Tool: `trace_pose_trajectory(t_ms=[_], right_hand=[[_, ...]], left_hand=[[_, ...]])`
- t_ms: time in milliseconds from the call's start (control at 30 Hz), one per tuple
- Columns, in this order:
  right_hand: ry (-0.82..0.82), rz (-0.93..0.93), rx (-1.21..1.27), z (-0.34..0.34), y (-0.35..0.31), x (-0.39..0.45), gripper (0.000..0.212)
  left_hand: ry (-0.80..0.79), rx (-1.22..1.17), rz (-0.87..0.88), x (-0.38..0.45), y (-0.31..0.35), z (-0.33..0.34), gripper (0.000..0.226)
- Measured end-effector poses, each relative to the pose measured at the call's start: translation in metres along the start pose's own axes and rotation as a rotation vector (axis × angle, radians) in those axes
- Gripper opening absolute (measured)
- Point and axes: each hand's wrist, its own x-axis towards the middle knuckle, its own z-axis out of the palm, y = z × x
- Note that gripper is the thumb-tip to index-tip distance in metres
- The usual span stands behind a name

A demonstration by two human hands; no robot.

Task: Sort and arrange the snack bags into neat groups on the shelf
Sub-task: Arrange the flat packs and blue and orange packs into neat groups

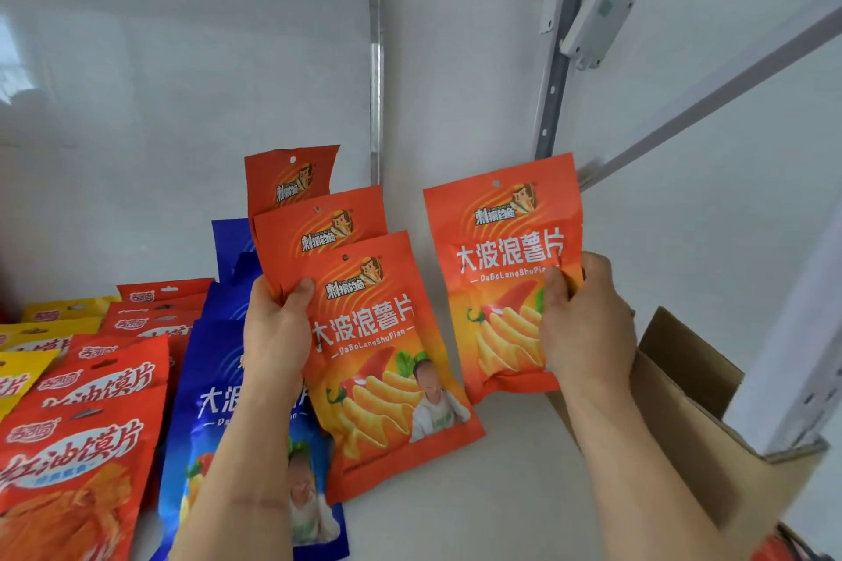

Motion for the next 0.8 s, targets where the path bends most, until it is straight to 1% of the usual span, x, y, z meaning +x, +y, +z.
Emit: trace_pose_trajectory(t_ms=[133,200,267,400,467,533,633,700,800], right_hand=[[0.176,-0.026,0.087,-0.014,-0.009,-0.01,0.034],[0.201,-0.044,0.138,-0.02,-0.01,-0.012,0.035],[0.128,-0.049,0.165,-0.021,-0.009,-0.014,0.032],[-0.235,-0.006,0.081,0.002,0.005,-0.029,0.025],[-0.34,0.046,0.048,0.019,0.017,-0.041,0.026],[-0.383,0.068,0.033,0.03,0.025,-0.049,0.029],[-0.394,0.07,-0.017,0.037,0.026,-0.056,0.03],[-0.382,0.078,-0.052,0.039,0.026,-0.058,0.029],[-0.37,0.095,-0.04,0.041,0.027,-0.062,0.026]], left_hand=[[0.027,0.031,0.048,-0.002,0.002,0.0,0.01],[0.029,0.032,0.067,-0.003,0.002,0.002,0.013],[0.029,0.027,0.08,-0.003,0.002,0.005,0.016],[0.007,-0.086,0.02,-0.006,0.003,0.014,0.012],[-0.031,-0.169,-0.043,-0.009,0.003,0.019,0.019],[-0.07,-0.241,-0.113,-0.012,0.003,0.025,0.025],[-0.113,-0.325,-0.201,-0.014,0.002,0.033,0.025],[-0.123,-0.35,-0.244,-0.015,0.002,0.037,0.027],[-0.146,-0.34,-0.291,-0.014,0.002,0.043,0.028]])
